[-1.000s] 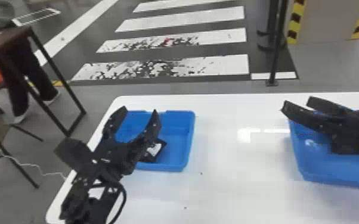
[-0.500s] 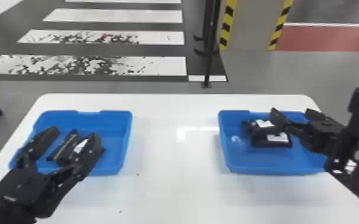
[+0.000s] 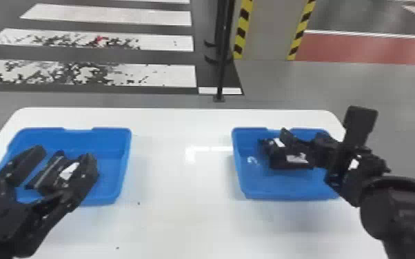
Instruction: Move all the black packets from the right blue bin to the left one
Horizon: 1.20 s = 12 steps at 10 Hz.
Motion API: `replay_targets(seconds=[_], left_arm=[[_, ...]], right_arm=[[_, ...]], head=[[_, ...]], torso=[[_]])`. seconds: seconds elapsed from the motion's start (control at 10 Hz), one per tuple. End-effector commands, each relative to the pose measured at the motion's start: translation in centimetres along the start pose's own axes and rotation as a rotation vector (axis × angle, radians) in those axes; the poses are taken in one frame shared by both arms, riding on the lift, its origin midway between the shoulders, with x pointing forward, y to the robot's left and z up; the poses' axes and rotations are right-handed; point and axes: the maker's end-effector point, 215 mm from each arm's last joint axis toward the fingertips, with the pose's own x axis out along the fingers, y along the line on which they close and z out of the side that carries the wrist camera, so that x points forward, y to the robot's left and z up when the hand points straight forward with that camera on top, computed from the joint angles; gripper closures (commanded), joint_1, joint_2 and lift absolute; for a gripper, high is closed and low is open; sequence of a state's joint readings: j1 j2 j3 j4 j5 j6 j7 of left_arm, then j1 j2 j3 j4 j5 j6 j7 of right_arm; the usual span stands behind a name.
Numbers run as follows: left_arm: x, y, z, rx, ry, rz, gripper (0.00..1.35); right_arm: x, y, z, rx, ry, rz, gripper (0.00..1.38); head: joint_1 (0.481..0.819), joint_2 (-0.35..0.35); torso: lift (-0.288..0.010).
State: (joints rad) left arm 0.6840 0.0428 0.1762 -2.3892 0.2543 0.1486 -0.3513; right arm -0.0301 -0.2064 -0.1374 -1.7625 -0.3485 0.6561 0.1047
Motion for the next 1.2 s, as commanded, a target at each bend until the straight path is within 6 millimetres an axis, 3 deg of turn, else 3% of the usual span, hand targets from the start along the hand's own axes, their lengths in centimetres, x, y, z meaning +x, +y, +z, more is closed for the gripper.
replay_targets(seconds=[0.0,0.4,0.7,0.8,0.9,1.0,1.1], left_arm=[[0.0,0.0,0.0,0.0,0.001,0.001,0.23],[-0.1,0.1,-0.4,-0.004,0.01,0.001,0.23],[-0.3,0.5,-0.4,-0.006,0.005,0.009,0.23],[-0.3,0.6,-0.5,-0.007,0.004,0.011,0.23],[-0.3,0.6,-0.5,-0.008,0.001,0.01,0.23],[-0.2,0.6,-0.5,-0.009,-0.002,0.01,0.23],[-0.3,0.6,-0.4,-0.007,-0.006,0.011,0.23]], right_arm=[[1.3,0.1,-0.8,0.019,0.02,0.011,0.05],[4.8,1.1,-2.6,-0.014,0.1,0.024,0.05],[4.8,-0.5,-6.3,-0.027,0.222,-0.015,0.12],[5.1,-1.0,-7.0,-0.03,0.261,-0.022,0.31],[5.2,-0.5,-7.1,-0.025,0.265,-0.005,0.87],[5.0,0.3,-6.9,-0.008,0.255,0.014,1.14],[4.6,0.9,-6.4,-0.014,0.238,0.024,1.15]], head=[[0.695,-0.094],[0.695,-0.075],[0.695,-0.07],[0.695,-0.073],[0.695,-0.074],[0.695,-0.075],[0.695,-0.071]], torso=[[-0.14],[-0.14],[-0.14],[-0.14],[-0.14],[-0.14],[-0.14]])
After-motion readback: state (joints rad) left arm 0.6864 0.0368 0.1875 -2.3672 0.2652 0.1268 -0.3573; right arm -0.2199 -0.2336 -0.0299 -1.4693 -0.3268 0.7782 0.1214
